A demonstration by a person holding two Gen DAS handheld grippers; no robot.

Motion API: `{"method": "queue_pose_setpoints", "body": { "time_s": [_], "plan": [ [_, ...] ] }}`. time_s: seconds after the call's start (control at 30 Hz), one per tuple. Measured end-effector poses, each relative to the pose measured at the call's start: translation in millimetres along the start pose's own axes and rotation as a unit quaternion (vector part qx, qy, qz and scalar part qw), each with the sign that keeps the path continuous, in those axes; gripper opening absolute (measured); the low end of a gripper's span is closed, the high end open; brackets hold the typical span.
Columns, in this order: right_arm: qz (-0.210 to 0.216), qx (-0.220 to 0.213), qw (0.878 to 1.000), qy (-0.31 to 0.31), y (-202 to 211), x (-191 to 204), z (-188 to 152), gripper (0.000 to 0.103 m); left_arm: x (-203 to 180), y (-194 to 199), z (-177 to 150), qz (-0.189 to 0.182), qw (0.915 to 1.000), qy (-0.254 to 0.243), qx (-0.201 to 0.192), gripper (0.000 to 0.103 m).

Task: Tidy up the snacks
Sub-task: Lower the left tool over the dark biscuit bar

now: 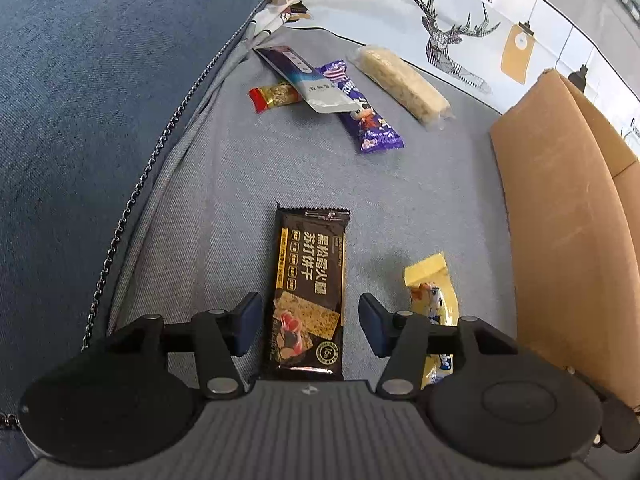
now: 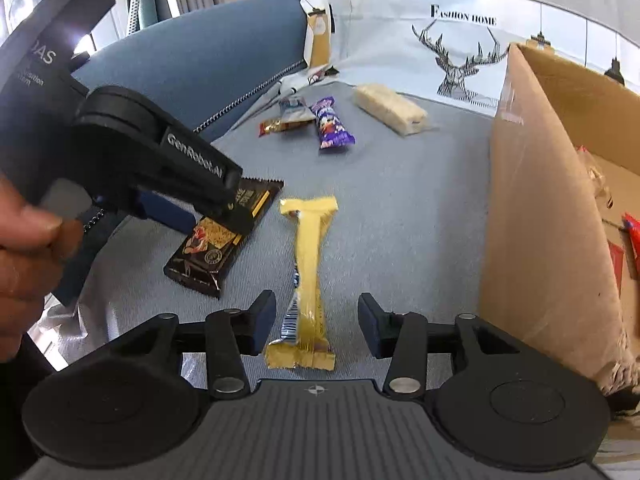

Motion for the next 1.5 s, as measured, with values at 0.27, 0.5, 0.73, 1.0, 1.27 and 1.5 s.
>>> {"method": "queue_pose_setpoints", "body": {
  "time_s": [0.27,0.5,0.73,1.0,1.27,1.5],
  "plan": [
    [-0.004,0.012,1.0,0.005,-9,1,-5,0.047,3,-2,-1,0.007,1.0,0.004,0.003,0.065],
    [-0.012,0.008,0.999,0.033,-6,3,-7,0.026,-2,-4,-2,0.007,1.0,-0.002,0.005,0.068],
    [-0.02,-0.017,0.999,0.025,4,-2,3,0.026,-3,-5,-3,0.012,0.9998,-0.01,0.009,0.069],
    [-0.032,0.01,0.999,0.03,-4,-2,-4,0.026,-7,-8,-6,0.014,0.9995,-0.024,0.014,0.069],
    [-0.033,0.012,0.999,0.029,-5,-2,-3,0.026,-8,-10,-8,0.014,0.9994,-0.029,0.017,0.069],
    [-0.032,0.015,0.999,0.028,-8,-3,-5,0.026,-9,-10,-8,0.015,0.9993,-0.029,0.017,0.069]
  ]
}}
Point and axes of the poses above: each gripper's, at about its wrist camera, not at the fingertips, and y roughly against the way its jaws point, x to its left, z to its top, the point moved 10 cm from there along -y, roughly the way its jaws point, and after that the axes turned 8 degrees about -x, right-handed, at the moved point
